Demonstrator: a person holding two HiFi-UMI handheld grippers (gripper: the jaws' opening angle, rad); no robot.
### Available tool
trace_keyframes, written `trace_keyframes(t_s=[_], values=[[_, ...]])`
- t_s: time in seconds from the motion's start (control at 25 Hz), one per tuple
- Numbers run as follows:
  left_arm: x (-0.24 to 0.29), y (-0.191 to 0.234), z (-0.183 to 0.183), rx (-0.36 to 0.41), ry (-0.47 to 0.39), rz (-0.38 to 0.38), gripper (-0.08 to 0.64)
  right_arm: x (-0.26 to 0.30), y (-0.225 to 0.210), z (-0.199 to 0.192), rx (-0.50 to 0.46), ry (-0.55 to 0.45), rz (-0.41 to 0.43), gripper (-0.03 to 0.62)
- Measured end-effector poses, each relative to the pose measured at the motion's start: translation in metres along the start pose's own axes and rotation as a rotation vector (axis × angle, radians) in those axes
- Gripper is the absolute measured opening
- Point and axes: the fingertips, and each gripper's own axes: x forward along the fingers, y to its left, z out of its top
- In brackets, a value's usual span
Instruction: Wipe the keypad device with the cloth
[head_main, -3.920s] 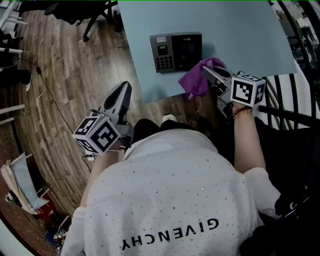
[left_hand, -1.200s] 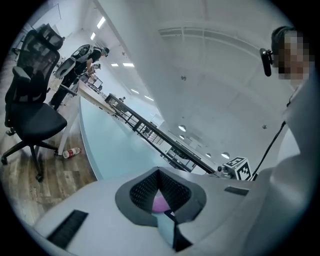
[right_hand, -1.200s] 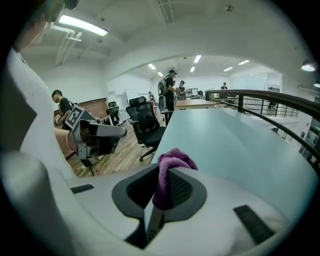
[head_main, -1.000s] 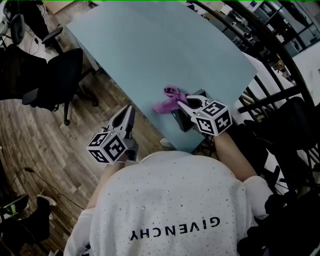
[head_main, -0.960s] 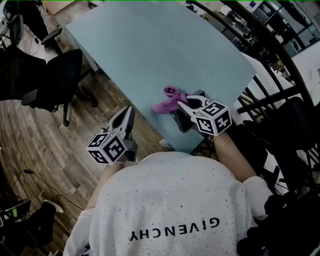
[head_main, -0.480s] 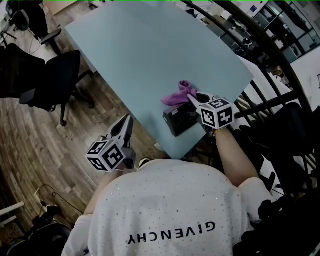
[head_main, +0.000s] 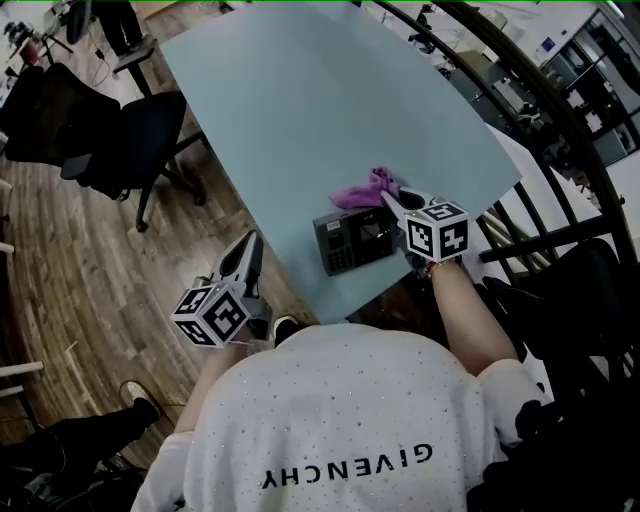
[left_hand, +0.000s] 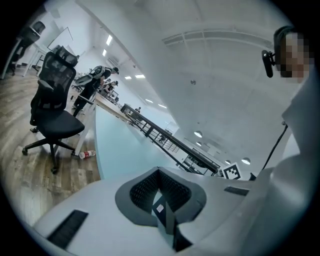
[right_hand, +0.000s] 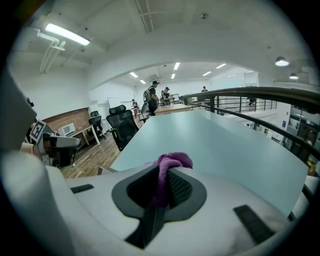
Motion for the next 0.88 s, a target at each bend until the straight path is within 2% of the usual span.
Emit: trace_keyframes(t_s=[0.2, 0.48, 0.68, 0.88], values=[[-0.012, -0.024, -0.012, 0.007, -0.042, 0.065, 0.000, -0.010, -0.019, -0.004, -0.033, -0.021, 0.005, 0.026], [-0.024, -0.059, -0.013, 0.000, -0.144, 0.103, 0.000, -0.024, -0.041, -0.003, 0.087, -0.110, 0.030, 0.027], [-0.039, -0.066, -0.012, -0.061, -0.250, 0.114, 0.000, -0.033, -0.029, -0.006, 0.121, -0.137, 0.135, 0.026], [-0.054, -0.073, 0.002, -0.062, -0.308, 0.133, 0.000, -0.049, -0.028, 0.026, 0.161, -0.229, 0.177, 0.026]])
